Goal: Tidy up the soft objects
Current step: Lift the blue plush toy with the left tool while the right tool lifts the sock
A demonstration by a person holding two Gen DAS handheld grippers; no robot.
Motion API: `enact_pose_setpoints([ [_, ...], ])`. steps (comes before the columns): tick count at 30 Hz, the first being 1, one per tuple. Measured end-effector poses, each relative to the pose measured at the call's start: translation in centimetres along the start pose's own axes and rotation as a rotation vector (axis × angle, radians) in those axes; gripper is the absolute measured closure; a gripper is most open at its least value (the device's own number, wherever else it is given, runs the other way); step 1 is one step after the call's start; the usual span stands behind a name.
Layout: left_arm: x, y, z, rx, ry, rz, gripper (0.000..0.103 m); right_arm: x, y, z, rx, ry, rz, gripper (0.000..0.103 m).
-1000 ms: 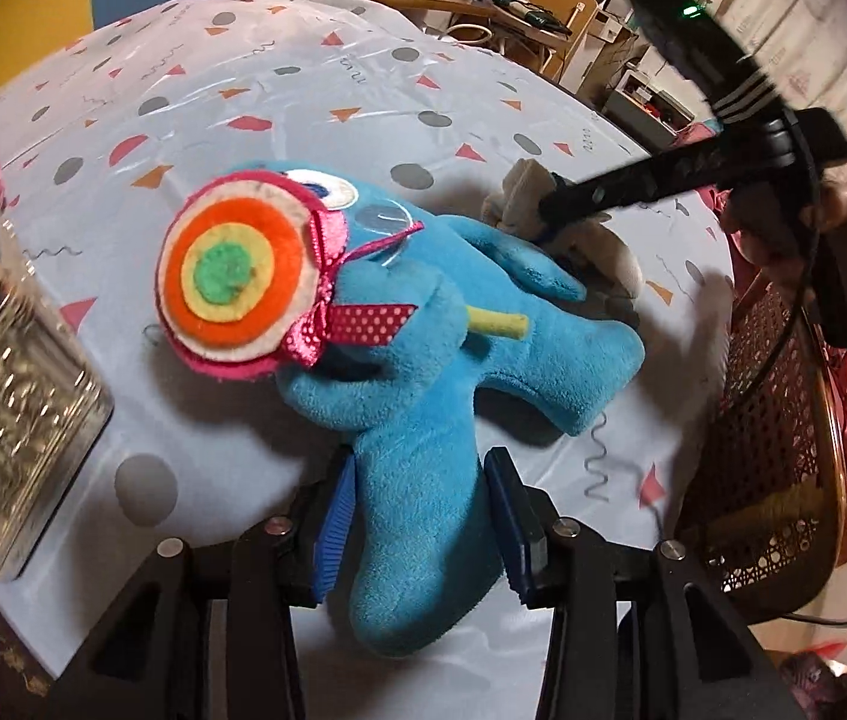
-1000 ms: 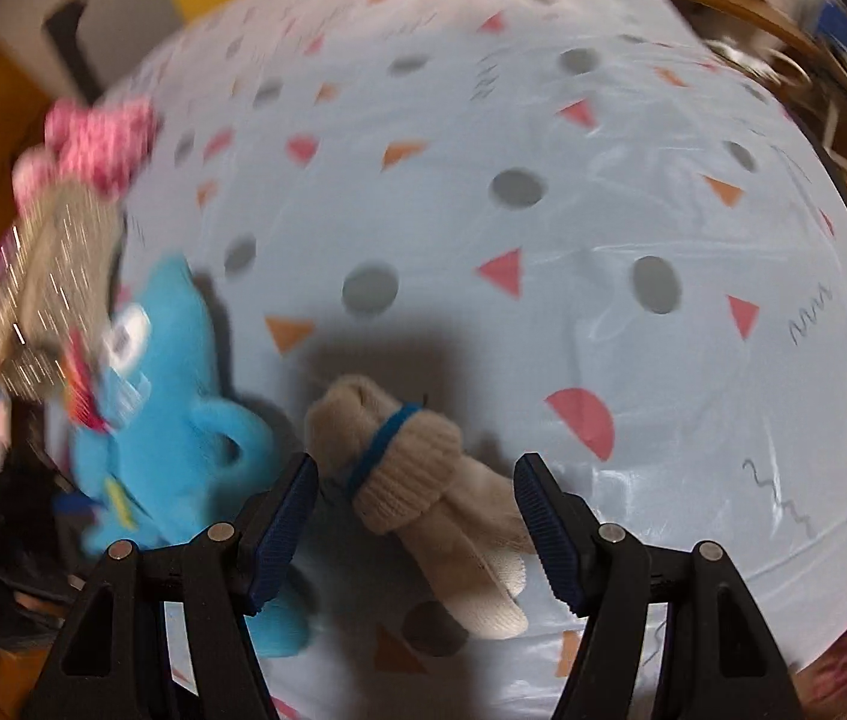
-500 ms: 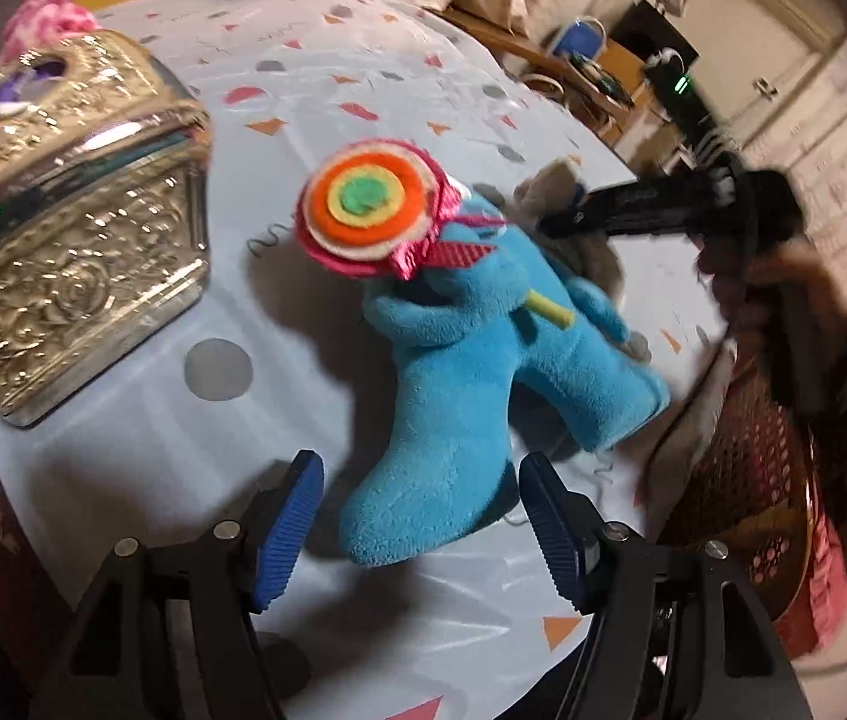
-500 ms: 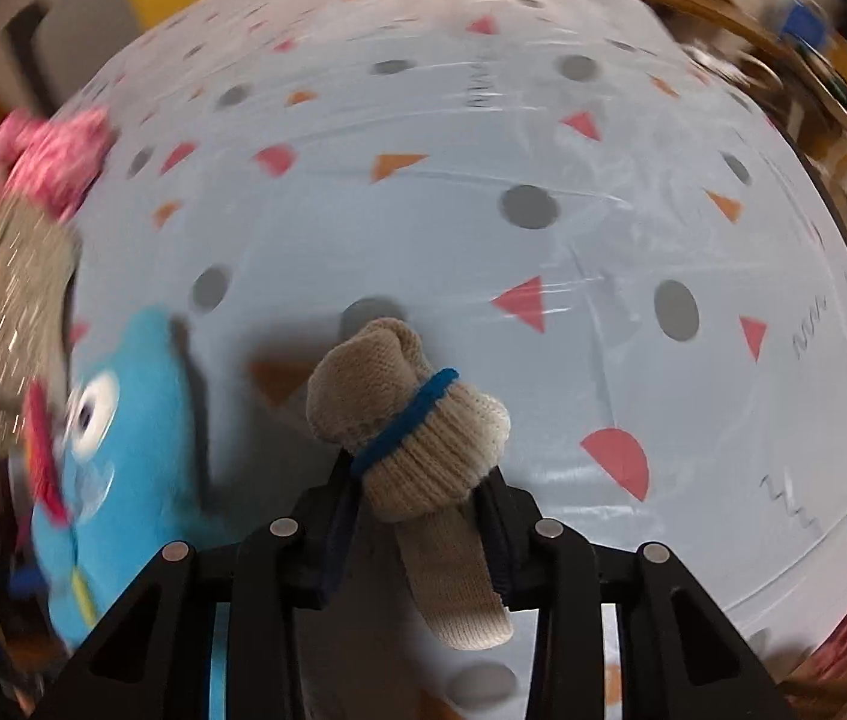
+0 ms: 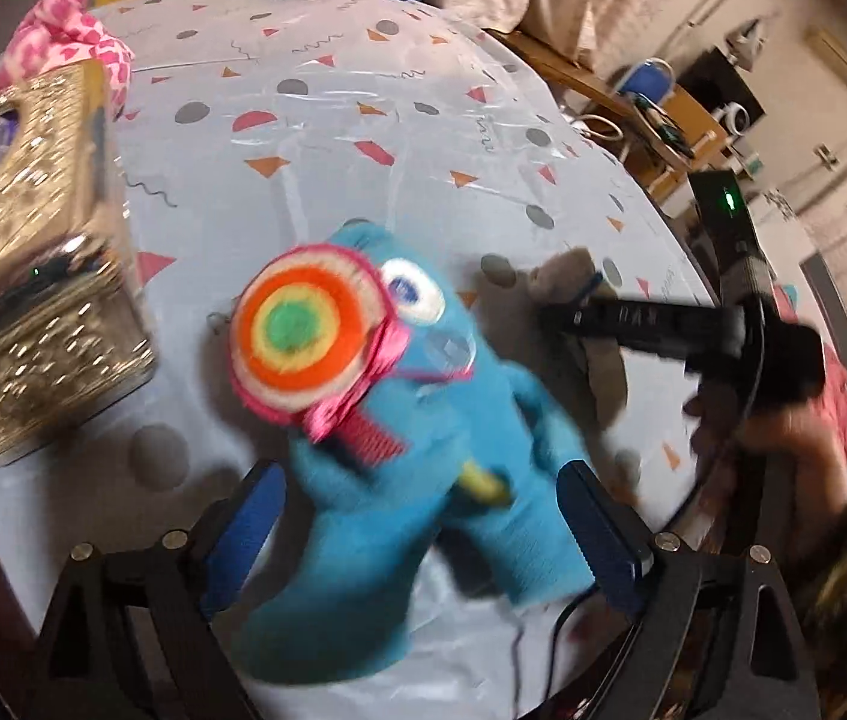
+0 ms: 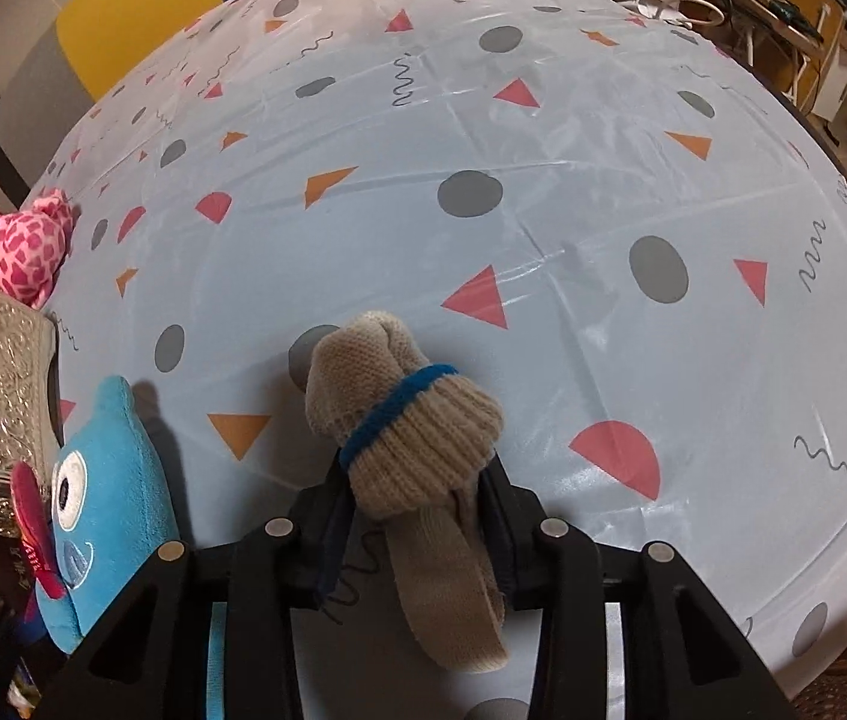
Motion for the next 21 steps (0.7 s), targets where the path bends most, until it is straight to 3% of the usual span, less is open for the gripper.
enact_pose_setpoints([
  [8, -2.4, 2.6, 0.7, -0.115, -0.062, -0.021, 0.007, -0.8, 0.6, -1.8, 0.032, -0.049, -0.001, 0.061],
  [14, -1.8, 5.3, 1.8, -0.185, 0.076, -0.089, 0.006, -0.9, 1.2, -2.8, 0.087, -0.112, 0.001, 0.060],
  [17, -1.5, 6.0, 2.2, -0.184, 0.116, -0.095, 0.008, -1.0, 1.3, -2.9, 0.092, -0.118, 0.002, 0.060],
  [21, -1.0, 6.9, 1.1, -0.105, 0.044, -0.098, 0.015, -1.1, 1.6, -3.2, 0.101, -0.133, 0.005, 0.060],
])
Point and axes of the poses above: each gripper's, at about its wrist camera, not at the fingertips, and y roughly the way its jaws point, z to its right, x to its underside, the point moved 7 cm from there along y, roughly the way its jaws point, and after that the axes turned 5 degrees about y, right-handed, at the moved point
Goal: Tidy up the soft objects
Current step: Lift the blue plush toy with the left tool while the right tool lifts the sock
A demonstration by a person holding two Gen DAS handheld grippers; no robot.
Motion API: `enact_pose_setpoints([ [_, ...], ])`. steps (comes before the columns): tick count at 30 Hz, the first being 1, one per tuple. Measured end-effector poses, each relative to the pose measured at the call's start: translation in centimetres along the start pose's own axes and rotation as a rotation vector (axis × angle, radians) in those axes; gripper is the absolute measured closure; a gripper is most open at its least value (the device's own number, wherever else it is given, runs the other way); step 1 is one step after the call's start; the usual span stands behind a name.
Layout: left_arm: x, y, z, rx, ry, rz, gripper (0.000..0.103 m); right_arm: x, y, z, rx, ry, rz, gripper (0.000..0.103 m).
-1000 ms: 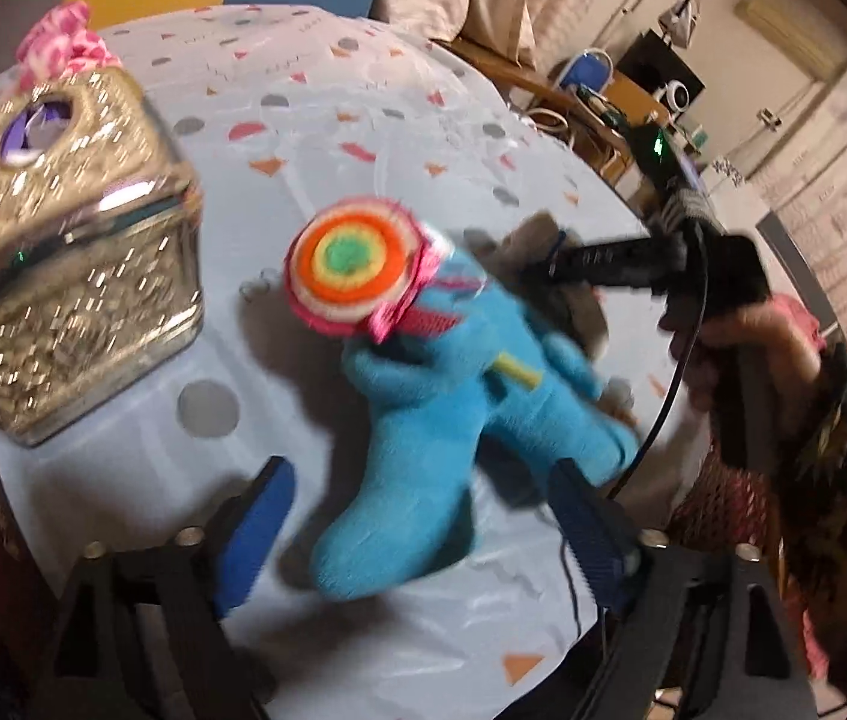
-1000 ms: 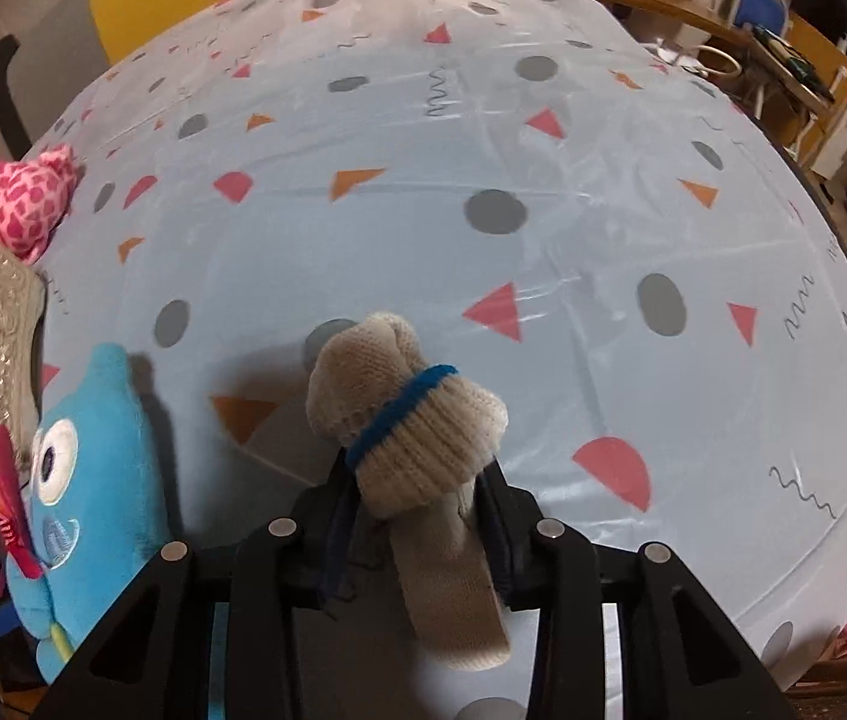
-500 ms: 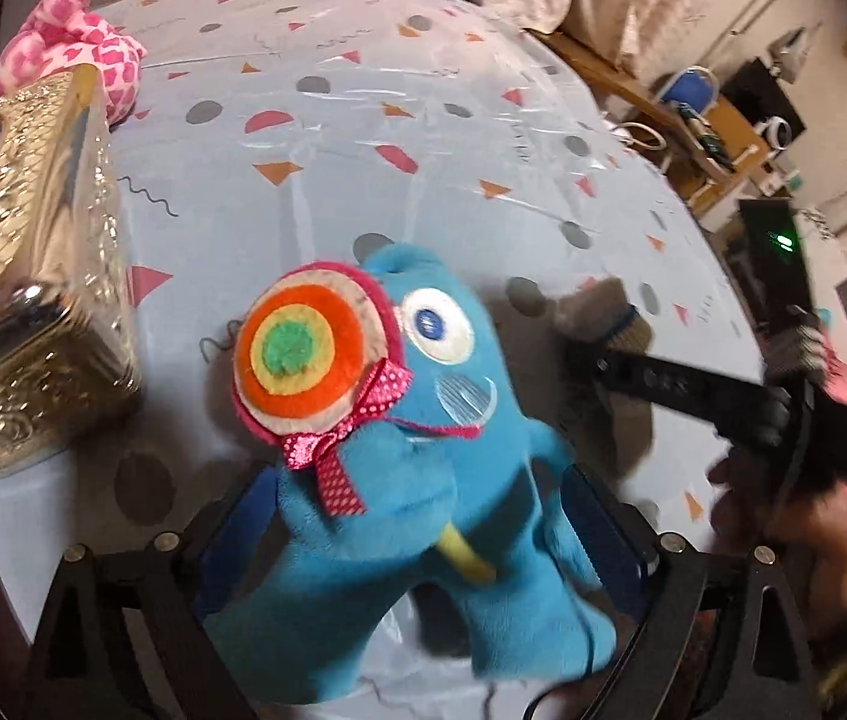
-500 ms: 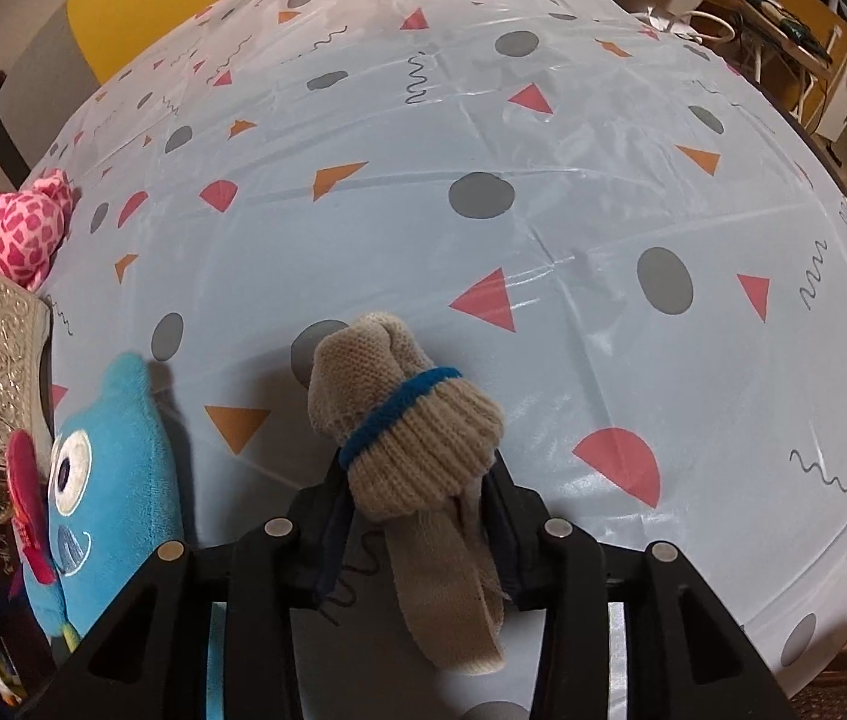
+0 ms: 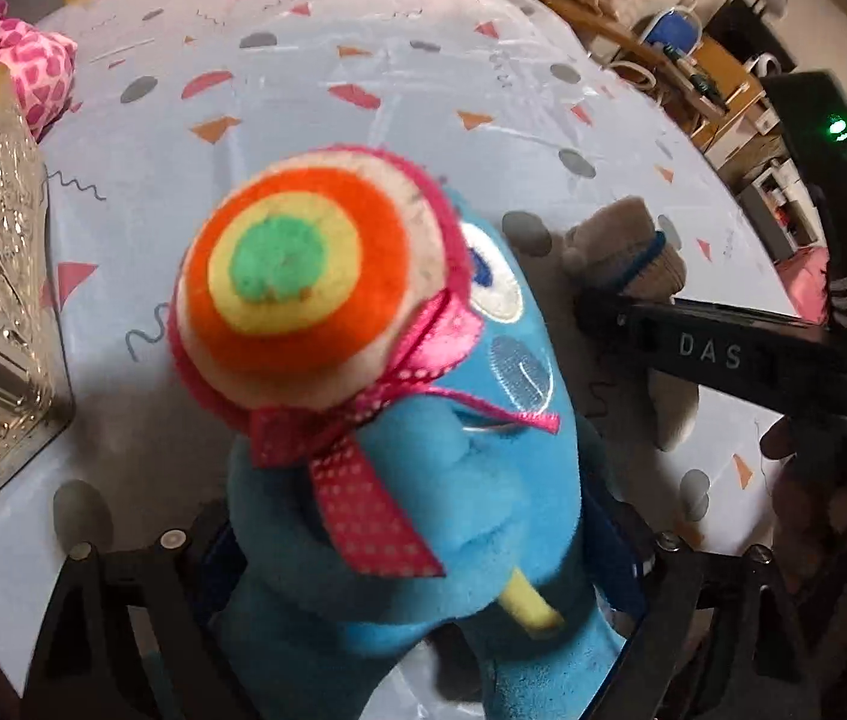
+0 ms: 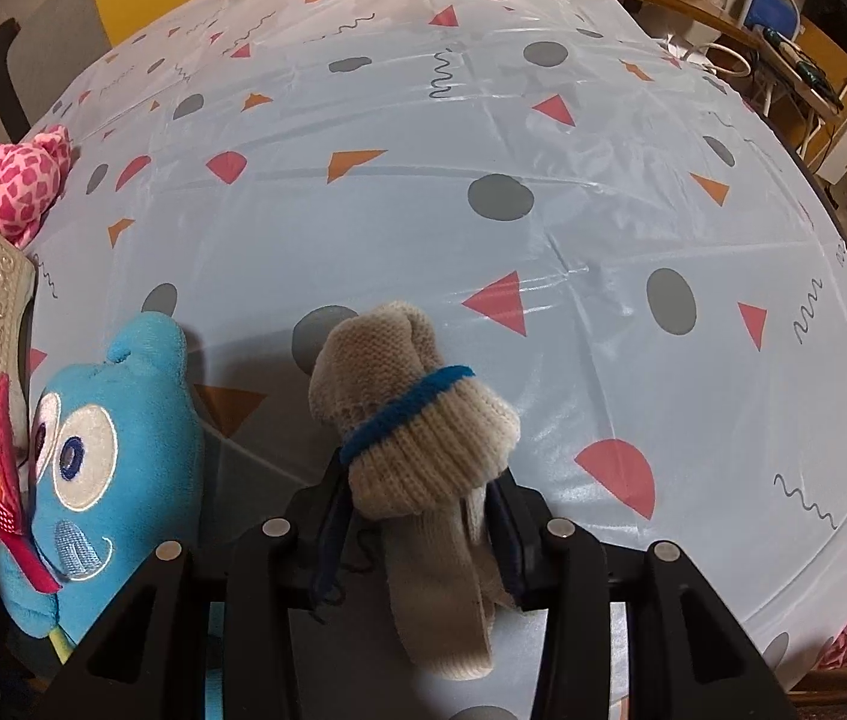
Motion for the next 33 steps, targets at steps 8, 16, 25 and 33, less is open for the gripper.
enact_pose_setpoints([
  [8, 1.2, -2.8, 0.7, -0.034, 0.108, 0.114, 0.026, 0.6, 0.0, -1.4, 0.035, -0.066, 0.034, 0.057],
  [16, 3.4, -8.6, -0.1, -0.110, 0.132, 0.264, 0.026, 1.5, -0.2, -2.2, 0.047, -0.080, 0.048, 0.057],
  [25, 5.5, -14.1, -1.1, -0.145, 0.128, 0.389, 0.026, 2.2, -1.2, -2.8, 0.080, -0.127, 0.071, 0.060],
  [33, 6.4, -17.3, -1.2, -0.152, 0.138, 0.465, 0.025, 2.8, -1.7, -3.5, 0.097, -0.172, 0.097, 0.063],
])
Point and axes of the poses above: each gripper's, at about its wrist camera, not at the fingertips, and y roughly the way its jaws point, z to its right, x to its underside, the point moved 7 cm from there along y, roughly the way its jaws point, and after that the axes turned 5 degrees about y, right-handed, at the moved point
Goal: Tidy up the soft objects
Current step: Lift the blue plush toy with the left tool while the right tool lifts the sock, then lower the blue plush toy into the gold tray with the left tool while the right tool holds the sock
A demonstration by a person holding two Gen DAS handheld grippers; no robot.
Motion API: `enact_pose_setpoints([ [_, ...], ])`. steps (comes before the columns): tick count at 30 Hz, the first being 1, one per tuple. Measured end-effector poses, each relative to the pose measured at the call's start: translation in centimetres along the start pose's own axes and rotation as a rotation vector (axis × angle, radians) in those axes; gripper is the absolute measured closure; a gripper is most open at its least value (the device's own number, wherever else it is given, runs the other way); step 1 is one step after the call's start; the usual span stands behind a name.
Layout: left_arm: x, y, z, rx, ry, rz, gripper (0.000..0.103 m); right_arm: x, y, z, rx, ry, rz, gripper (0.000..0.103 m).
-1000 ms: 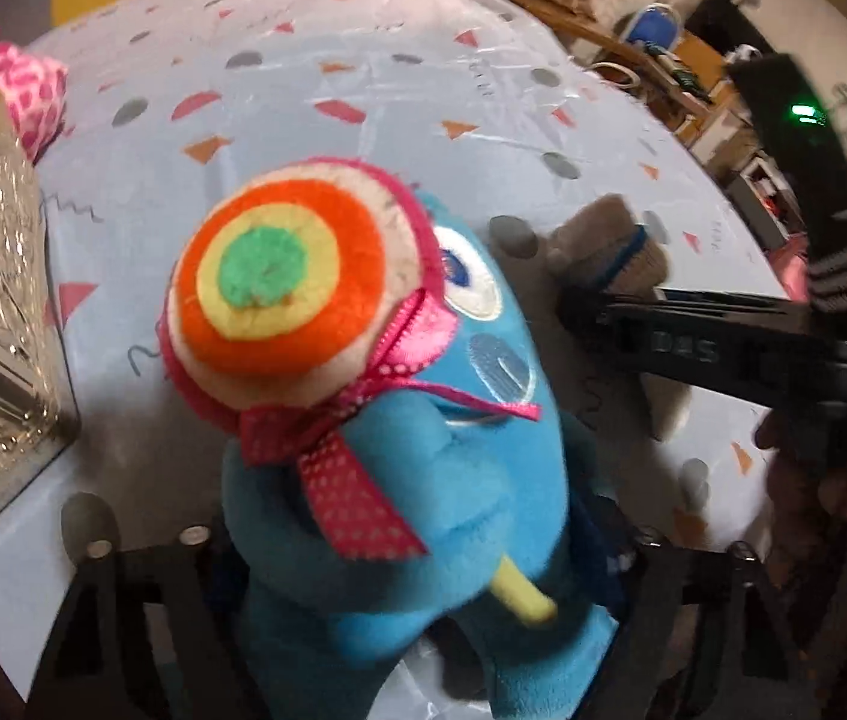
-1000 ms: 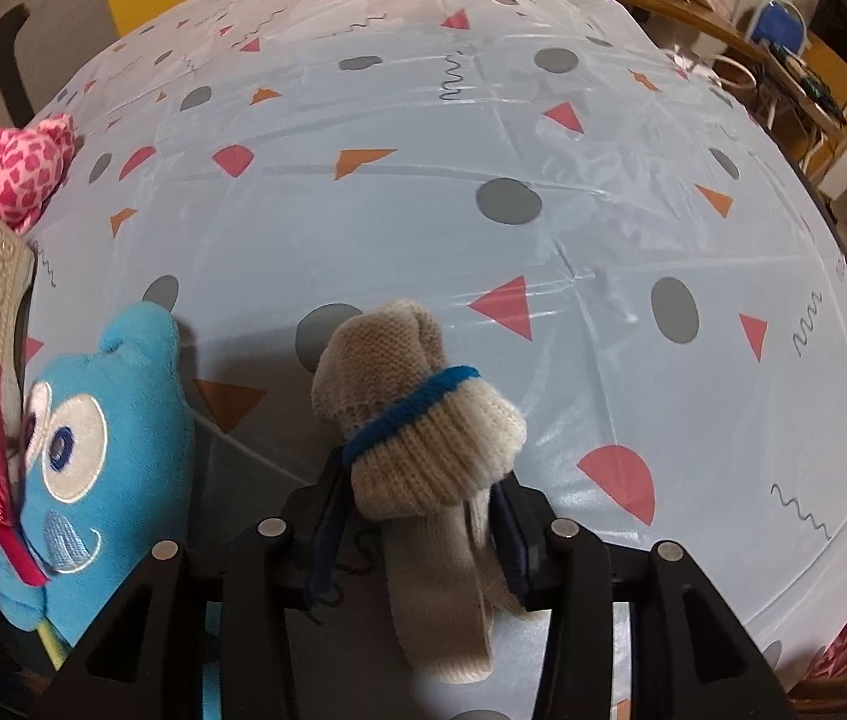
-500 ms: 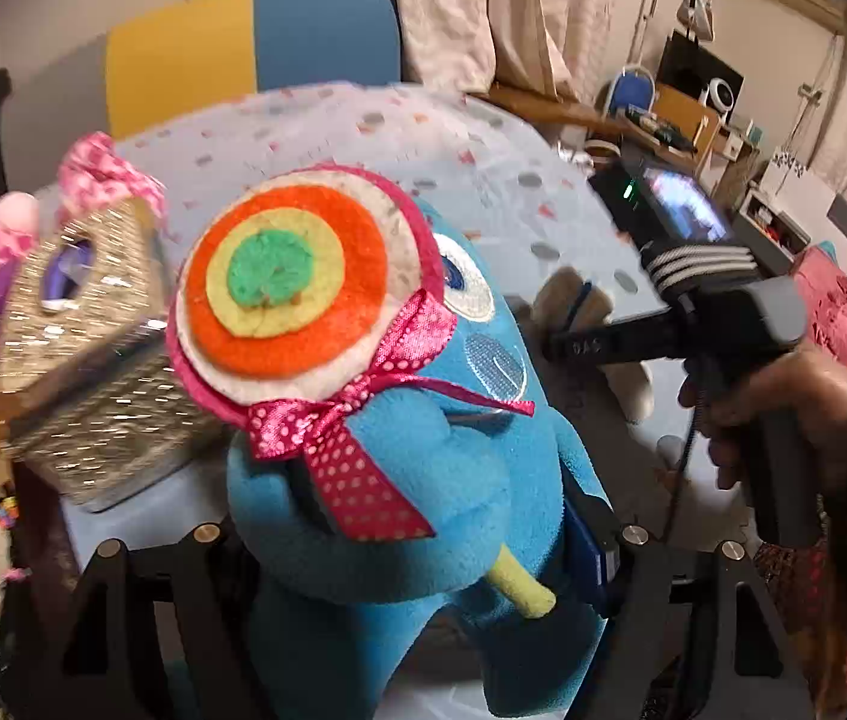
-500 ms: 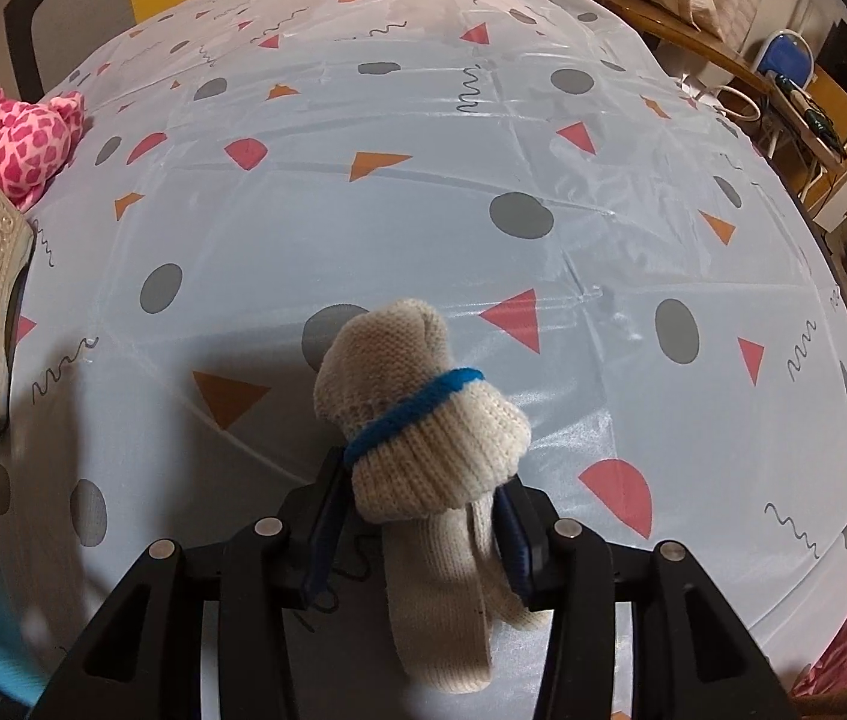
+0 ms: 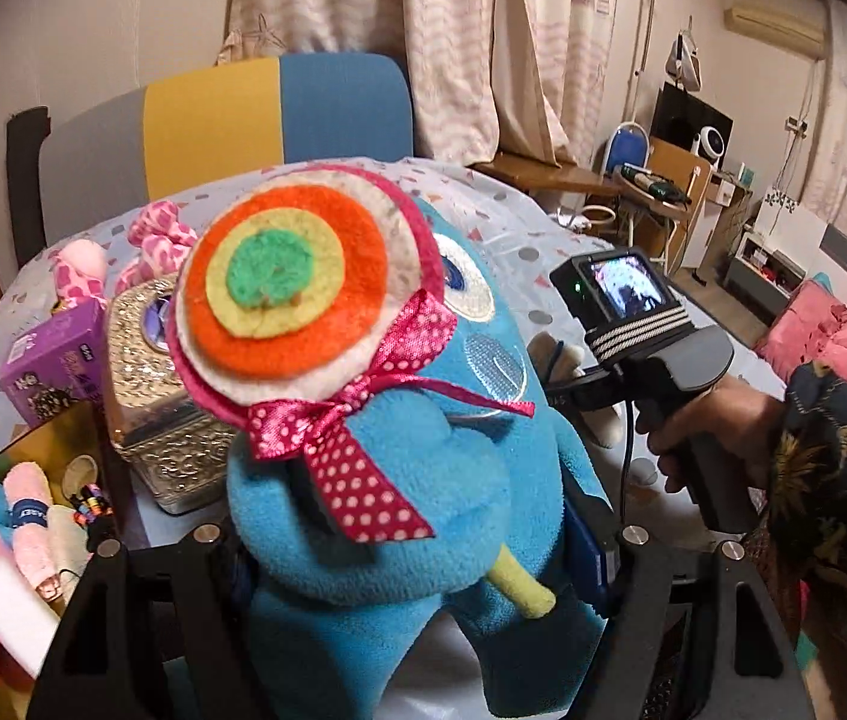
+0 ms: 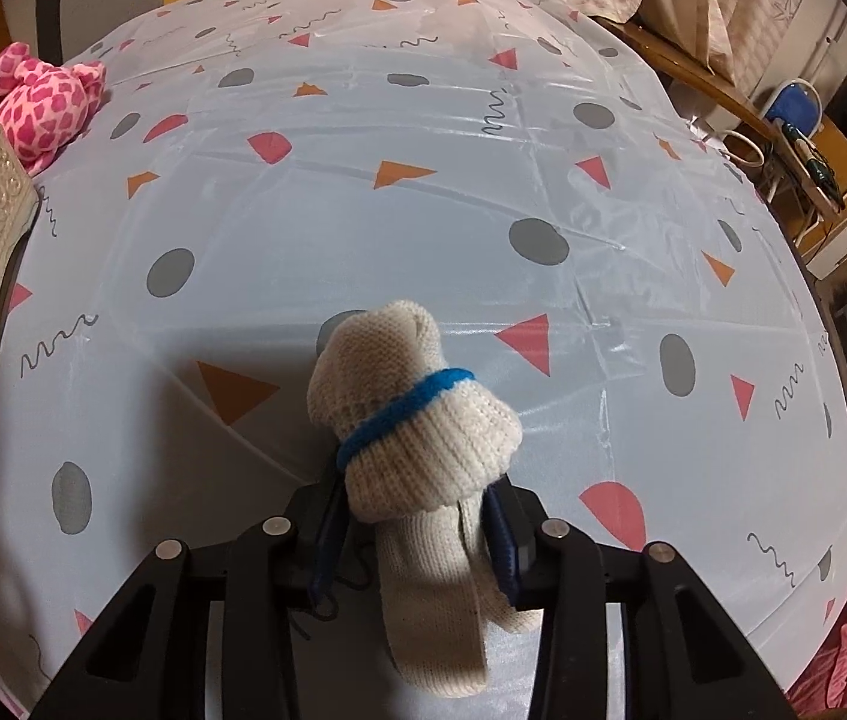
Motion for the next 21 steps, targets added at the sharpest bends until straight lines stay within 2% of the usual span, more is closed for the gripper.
enact_pose_setpoints([
  [14, -0.1, -4.1, -2.5, -0.040, -0.066, 0.057, 0.025, 0.4, 0.0, -0.6, 0.046, -0.070, 0.031, 0.067],
  [21, 0.8, -6.4, -6.6, -0.091, -0.139, 0.078, 0.025, 0.8, -0.4, -0.9, 0.050, -0.073, 0.032, 0.068],
])
Point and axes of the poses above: each gripper's, at about its wrist camera, not at the fingertips, and y roughly the way its jaws point, z to its right, x to its underside, the point moved 7 cm from there along y, roughly the way its jaws point, and after that the axes turned 5 degrees about y, right-handed, at the moved point
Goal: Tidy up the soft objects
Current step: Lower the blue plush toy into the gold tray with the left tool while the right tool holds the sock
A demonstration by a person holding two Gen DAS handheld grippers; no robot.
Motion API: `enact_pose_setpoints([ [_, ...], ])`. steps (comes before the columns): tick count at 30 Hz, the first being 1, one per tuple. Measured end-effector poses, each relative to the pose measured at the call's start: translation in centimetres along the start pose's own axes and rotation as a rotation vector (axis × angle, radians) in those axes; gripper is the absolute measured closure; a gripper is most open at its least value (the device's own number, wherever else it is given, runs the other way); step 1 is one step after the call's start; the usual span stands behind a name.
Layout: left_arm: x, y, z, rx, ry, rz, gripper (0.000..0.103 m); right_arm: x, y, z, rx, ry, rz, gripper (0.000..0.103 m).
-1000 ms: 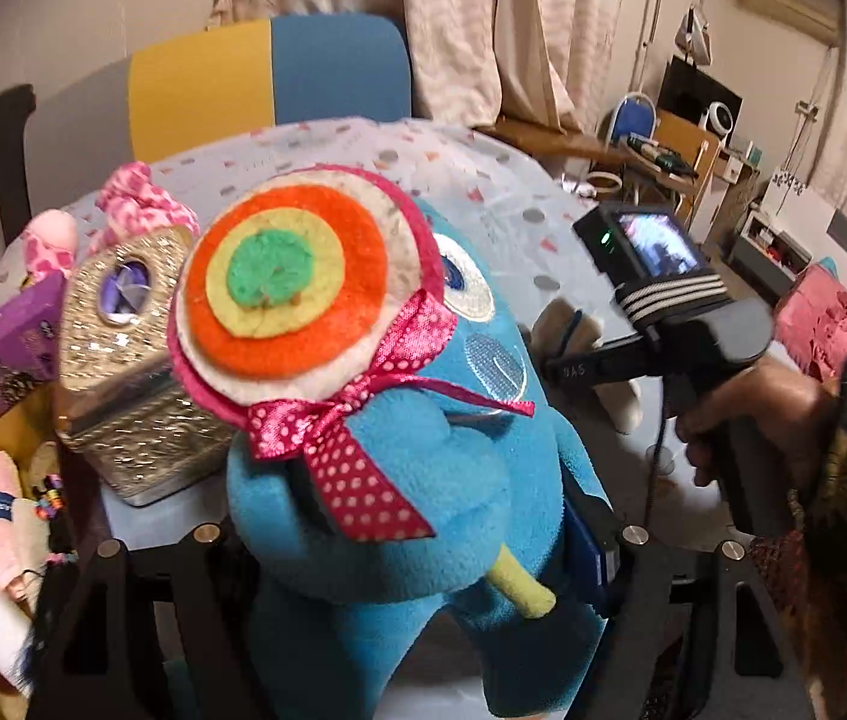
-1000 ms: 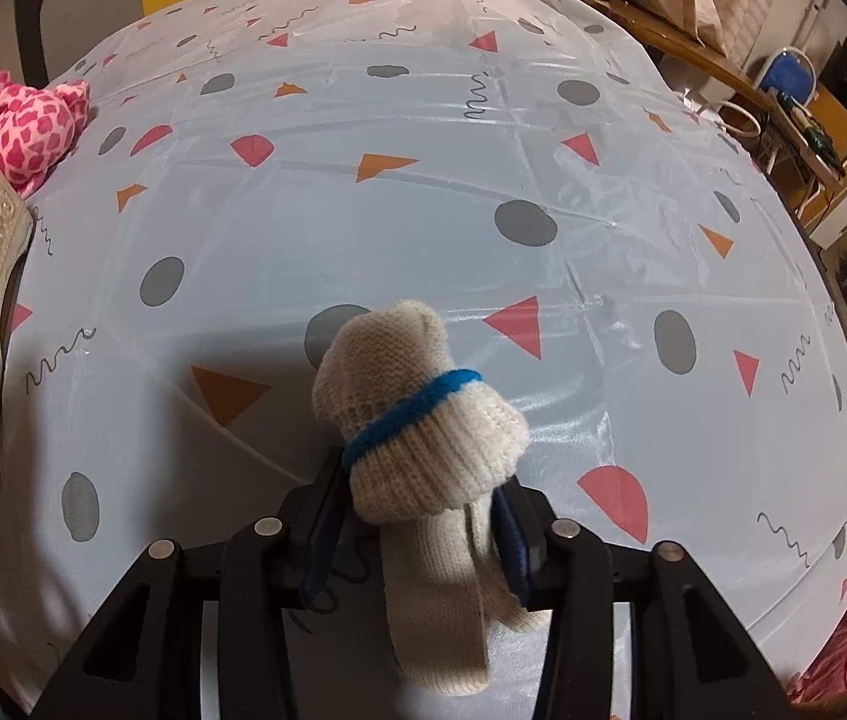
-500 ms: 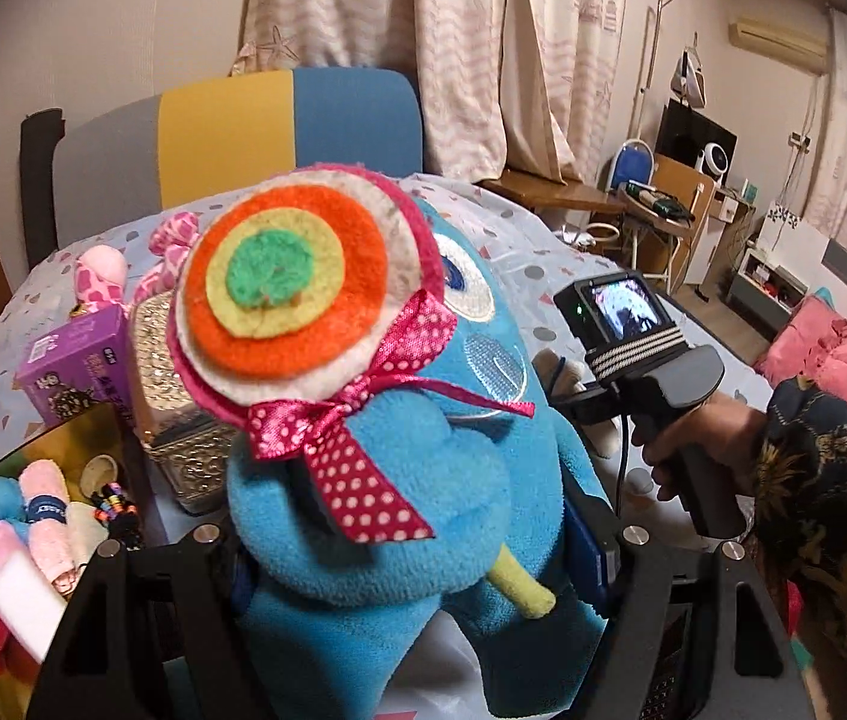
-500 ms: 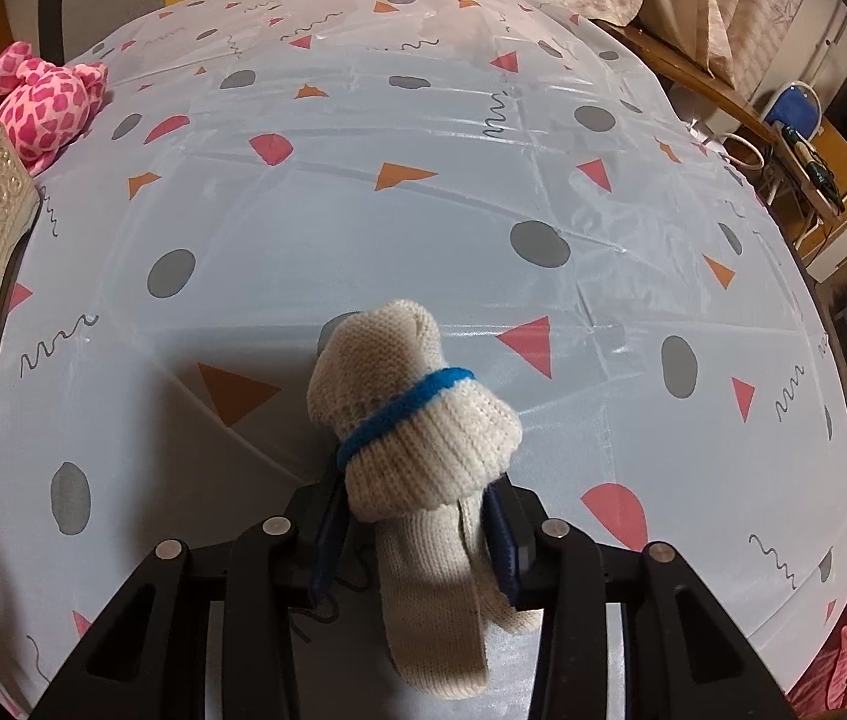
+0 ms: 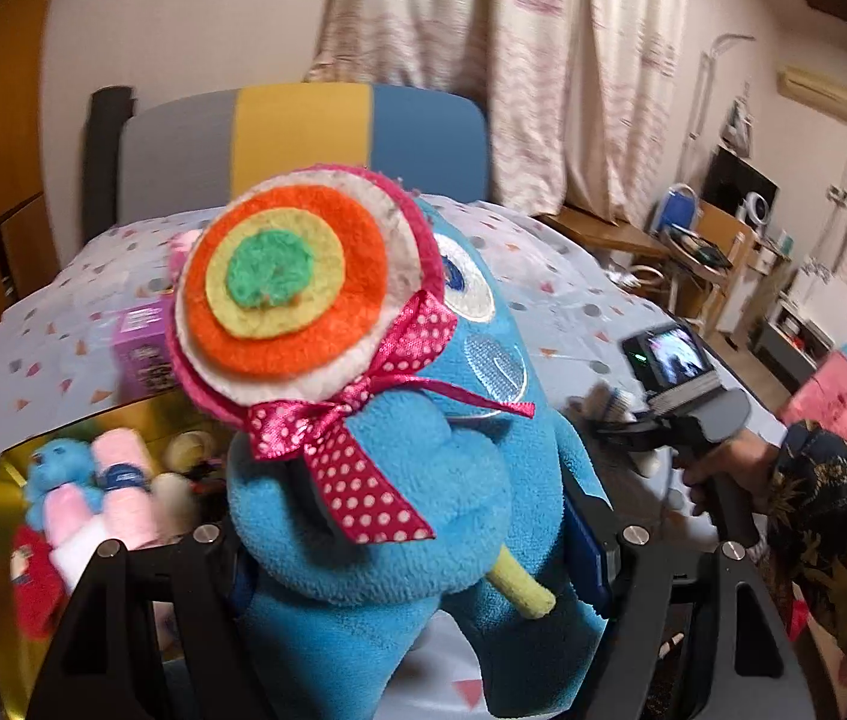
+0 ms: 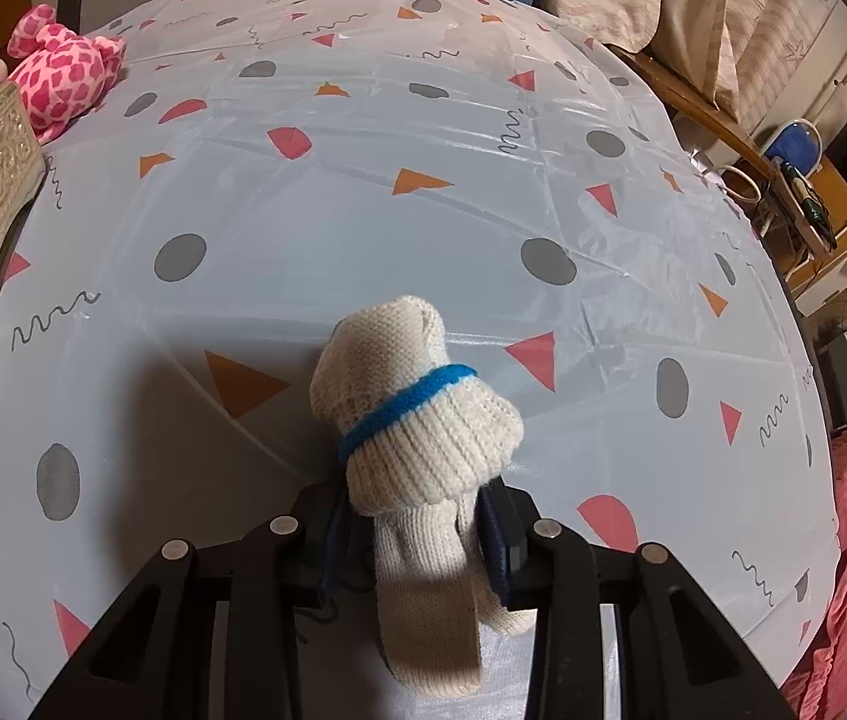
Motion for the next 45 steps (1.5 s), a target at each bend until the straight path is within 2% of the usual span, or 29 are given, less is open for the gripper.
enact_pose_setpoints([
  [5, 0.7, -2.3, -5.8, -0.068, -0.100, 0.014, 0.025, -0.2, 0.2, 0.3, 0.000, -0.003, 0.000, 0.067],
  [10, 2.9, -5.7, -14.2, -0.219, -0.242, 0.017, 0.025, -0.3, 0.1, 0.1, 0.011, -0.021, 0.006, 0.067],
  [15, 7.3, -8.4, -20.8, -0.340, -0.361, -0.022, 0.025, -0.1, -0.1, -0.1, 0.027, -0.041, 0.014, 0.067],
  [18, 9.8, -8.7, -22.7, -0.346, -0.416, -0.044, 0.025, -0.1, -0.2, -0.3, 0.038, -0.053, 0.018, 0.067],
  [22, 11.2, -7.3, -23.1, -0.332, -0.394, -0.077, 0.025, -0.1, -0.3, -0.3, 0.046, -0.062, 0.020, 0.067],
  [27, 12.7, -2.9, -23.1, -0.308, -0.321, -0.191, 0.021, 0.0, -0.3, -0.4, 0.049, -0.061, 0.020, 0.067],
  [31, 14.4, -0.3, -23.5, -0.312, -0.326, -0.258, 0.018, 0.0, -0.3, -0.4, 0.049, -0.061, 0.020, 0.067],
  [34, 14.8, -0.9, -23.8, -0.313, -0.339, -0.239, 0.017, 0.0, -0.3, -0.4, 0.048, -0.061, 0.019, 0.067],
  [36, 14.2, -1.6, -24.0, -0.317, -0.345, -0.220, 0.011, 0.0, -0.3, -0.4, 0.049, -0.061, 0.019, 0.067],
  [39, 13.1, -2.9, -24.3, -0.356, -0.332, -0.188, 0.009, 0.0, -0.3, -0.4, 0.049, -0.061, 0.019, 0.067],
  [40, 12.7, -3.4, -24.3, -0.368, -0.327, -0.171, 0.010, 0.0, -0.3, -0.4, 0.049, -0.061, 0.019, 0.067],
  [42, 12.1, -4.5, -24.3, -0.386, -0.330, -0.136, 0.021, 0.0, -0.3, -0.4, 0.053, -0.063, 0.020, 0.067],
  [43, 11.9, -5.1, -24.3, -0.414, -0.326, -0.118, 0.030, 0.0, -0.3, -0.4, 0.054, -0.063, 0.019, 0.067],
  [45, 12.0, -5.1, -24.2, -0.485, -0.292, -0.125, 0.036, 0.0, -0.3, -0.4, 0.057, -0.065, 0.018, 0.067],
])
Point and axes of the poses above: each gripper's, at about its wrist camera, not at the fingertips, and y roughly the way its jaws point, z to its right, x to its underside, the point moved 7 cm from there along y, roughly the way its jaws point, and after that the axes turned 5 degrees about y, right-handed, at the moved point
